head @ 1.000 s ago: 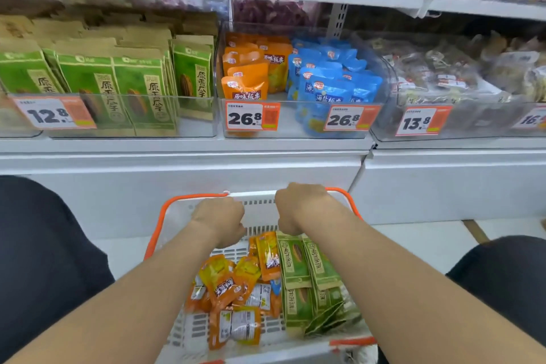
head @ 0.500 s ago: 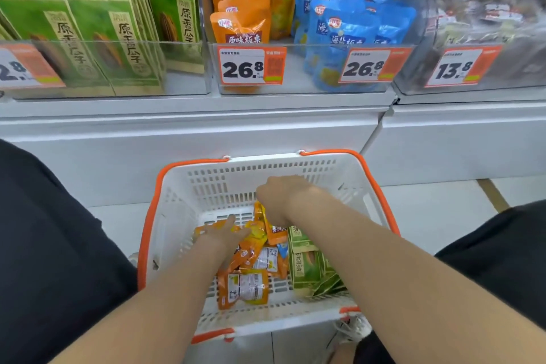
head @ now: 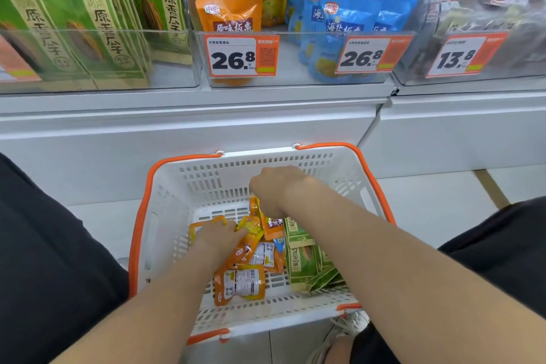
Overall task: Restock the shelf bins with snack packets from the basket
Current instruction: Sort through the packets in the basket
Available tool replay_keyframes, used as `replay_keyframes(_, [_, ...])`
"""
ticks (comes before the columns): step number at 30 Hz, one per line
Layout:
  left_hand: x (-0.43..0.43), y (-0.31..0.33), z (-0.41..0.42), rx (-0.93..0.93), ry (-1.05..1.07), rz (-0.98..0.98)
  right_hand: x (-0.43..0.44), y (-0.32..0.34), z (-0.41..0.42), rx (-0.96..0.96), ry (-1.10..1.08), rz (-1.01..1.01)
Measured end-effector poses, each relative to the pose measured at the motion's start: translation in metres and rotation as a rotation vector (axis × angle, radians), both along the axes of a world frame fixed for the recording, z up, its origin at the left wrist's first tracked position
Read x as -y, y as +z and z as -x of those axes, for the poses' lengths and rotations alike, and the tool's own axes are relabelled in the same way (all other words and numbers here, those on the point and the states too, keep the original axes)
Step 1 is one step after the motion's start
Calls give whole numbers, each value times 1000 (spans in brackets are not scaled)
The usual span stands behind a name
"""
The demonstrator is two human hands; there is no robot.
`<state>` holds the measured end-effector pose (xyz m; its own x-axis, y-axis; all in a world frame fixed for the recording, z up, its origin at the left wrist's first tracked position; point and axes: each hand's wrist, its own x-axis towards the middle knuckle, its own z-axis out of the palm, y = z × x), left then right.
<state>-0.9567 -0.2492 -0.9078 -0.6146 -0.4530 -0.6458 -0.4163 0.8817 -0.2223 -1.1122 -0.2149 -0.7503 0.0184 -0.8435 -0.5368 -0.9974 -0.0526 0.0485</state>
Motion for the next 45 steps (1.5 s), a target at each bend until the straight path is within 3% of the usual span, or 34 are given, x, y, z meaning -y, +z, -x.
replay_keyframes(6, [1, -2, 6, -2, -113, 103, -4, 4, 1, 4, 11, 8])
replay_keyframes(10, [6, 6, 9, -126, 116, -58, -4, 11, 3, 15, -9, -5])
replay_keyframes(13, [10, 14, 14, -505, 508, -326, -5, 23, 10, 15, -34, -21])
replay_keyframes(15, [12, 26, 19, -755, 621, -400, -5, 33, 19, 11, -66, -2])
replay_keyframes(22, [24, 117, 55, -1416, 737, -588, 4, 71, 53, 205, -312, 166])
replay_keyframes(27, [32, 184, 69, -1677, 651, -514, 9, 126, 53, 348, -324, 446])
replay_keyframes(32, [42, 233, 72, -1797, 559, -224, 14, 167, 50, 472, -299, 671])
replay_keyframes(38, [59, 290, 82, -1827, 341, 87, 21, 206, 45, 409, -315, 1005])
replay_keyframes(42, [84, 320, 90, -1660, 232, 237, 29, 222, 45, 430, -448, 1190])
replay_keyframes(45, [101, 332, 92, -1414, 186, 296, 42, 223, 49, 304, -556, 1278])
